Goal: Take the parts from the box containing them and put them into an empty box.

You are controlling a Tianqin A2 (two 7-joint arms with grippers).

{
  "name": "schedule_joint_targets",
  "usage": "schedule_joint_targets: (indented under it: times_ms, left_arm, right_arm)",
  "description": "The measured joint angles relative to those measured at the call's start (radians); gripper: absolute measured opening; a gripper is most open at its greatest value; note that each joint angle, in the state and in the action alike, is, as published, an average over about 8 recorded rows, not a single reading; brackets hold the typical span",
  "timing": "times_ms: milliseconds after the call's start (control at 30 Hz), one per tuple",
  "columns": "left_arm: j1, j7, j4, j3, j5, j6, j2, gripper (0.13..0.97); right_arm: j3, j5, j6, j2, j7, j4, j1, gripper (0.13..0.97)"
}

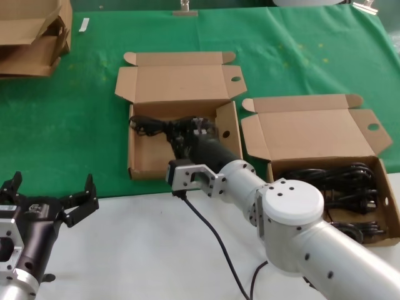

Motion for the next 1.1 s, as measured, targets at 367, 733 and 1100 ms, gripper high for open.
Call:
schedule_joint_targets:
  times_ms: [367,733,1100]
  left_arm:
    - [0.0,0.0,0.0,0.0,0.0,0.0,0.0,0.966]
    - [0.0,0.0,0.0,0.0,0.0,0.0,0.0,0.966]
    - [0.0,0.0,0.0,0.0,0.0,0.0,0.0,0.966]
  right_arm:
    - [0.195,0.089,-0.212,-0.098,-0.234,-0.24,0.019,0.188]
    - [0.191,0.382,-0.284,-0.104,-0.472,-0.309,0.051,0.249]
    - [0.334,0.275,-0.273,-0.081,-0.431,-0.196,-0.005,0.357]
